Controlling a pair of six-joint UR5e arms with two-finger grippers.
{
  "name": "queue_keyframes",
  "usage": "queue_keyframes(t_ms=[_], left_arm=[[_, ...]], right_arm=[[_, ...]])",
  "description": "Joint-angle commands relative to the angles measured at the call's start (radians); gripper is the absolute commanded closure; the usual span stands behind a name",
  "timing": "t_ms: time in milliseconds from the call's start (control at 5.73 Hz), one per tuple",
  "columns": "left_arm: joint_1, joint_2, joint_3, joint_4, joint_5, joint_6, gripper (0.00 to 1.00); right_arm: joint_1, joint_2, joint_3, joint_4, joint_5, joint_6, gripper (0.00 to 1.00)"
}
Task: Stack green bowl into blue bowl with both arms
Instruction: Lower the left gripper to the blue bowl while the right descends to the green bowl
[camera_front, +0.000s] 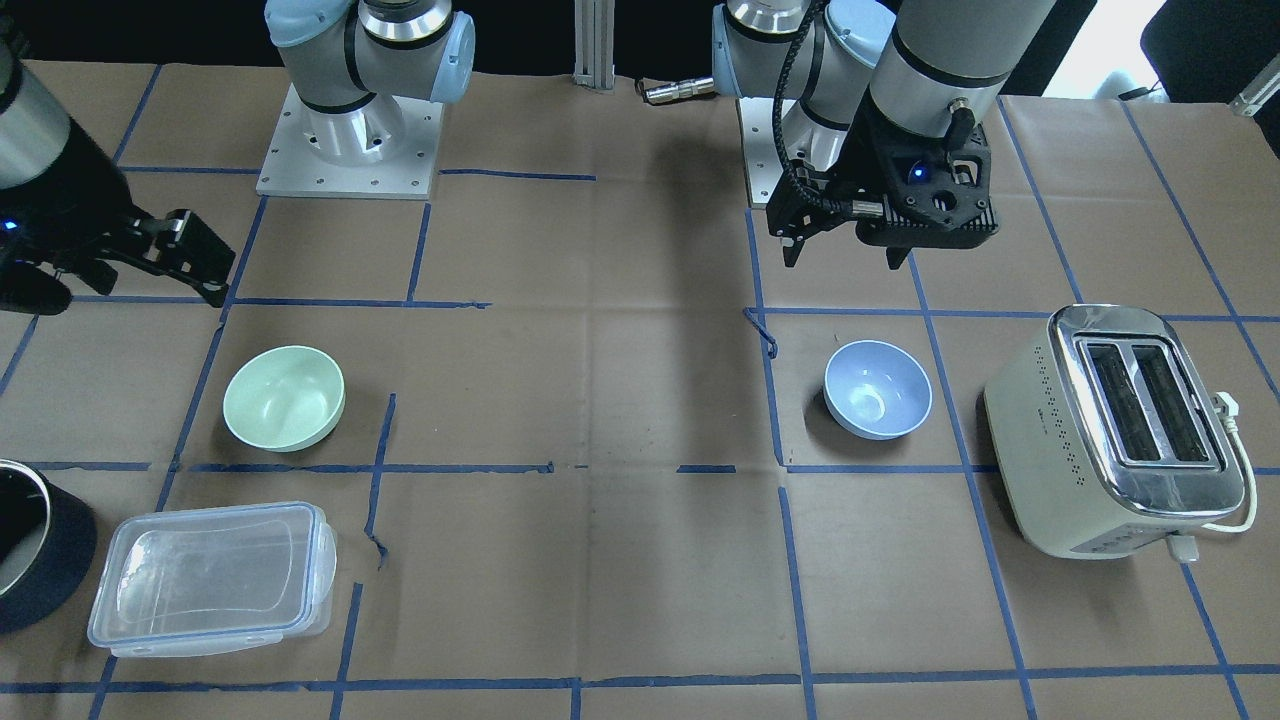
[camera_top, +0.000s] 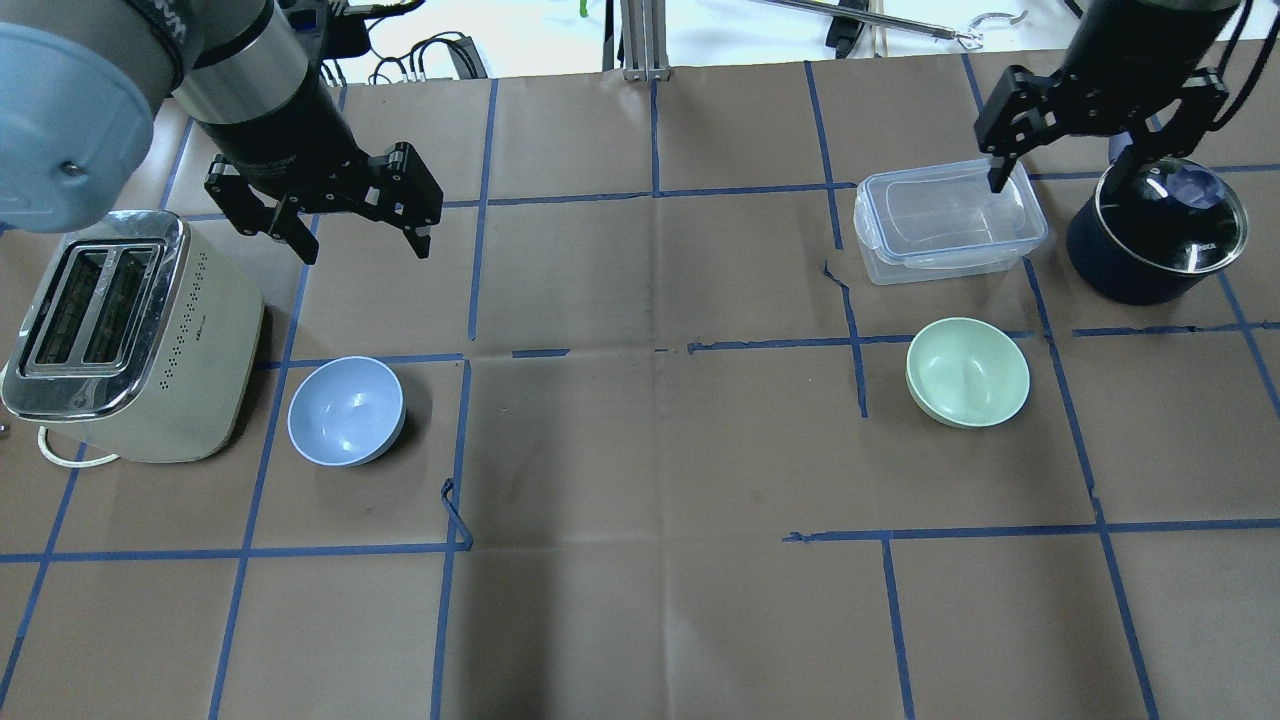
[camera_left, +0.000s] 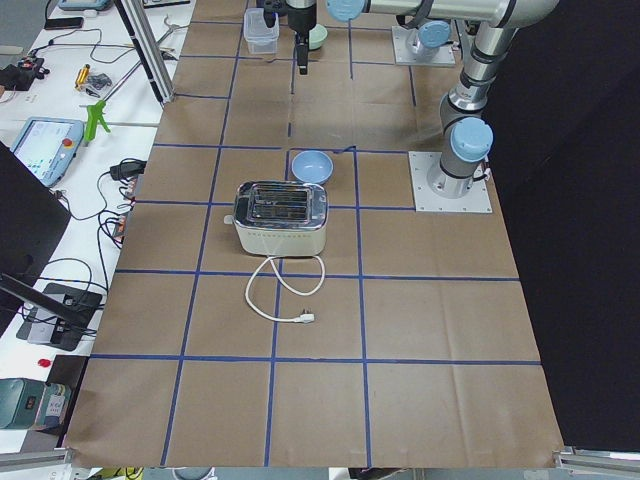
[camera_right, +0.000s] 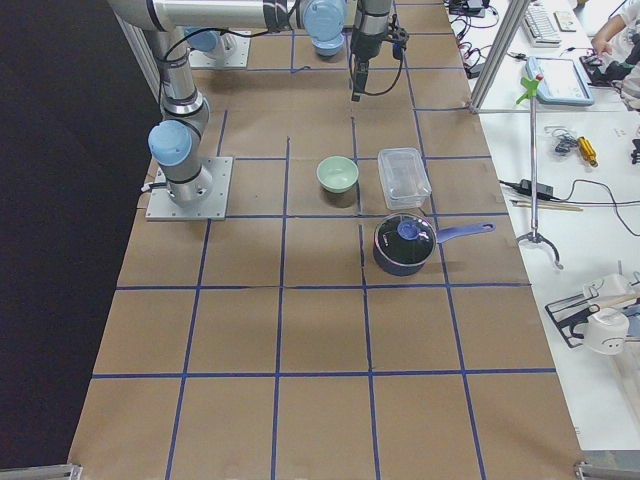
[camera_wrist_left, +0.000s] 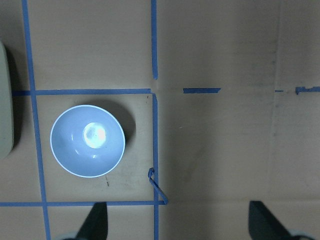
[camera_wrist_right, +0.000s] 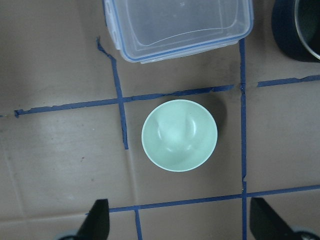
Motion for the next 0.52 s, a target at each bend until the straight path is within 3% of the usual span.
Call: queue_keyframes(t_ms=[0, 349], left_arm=[[0.059, -0.005, -0.08, 0.0, -0.007, 0.117, 0.02], [0.133, 0.005, -0.363, 0.286, -0.004, 0.225, 0.05]], right_arm=[[-0.157, -0.013, 0.133, -0.084, 0.011, -0.135, 0.01], [-0.161, -0.019, 0.336, -0.308, 0.007, -0.155, 0.0]])
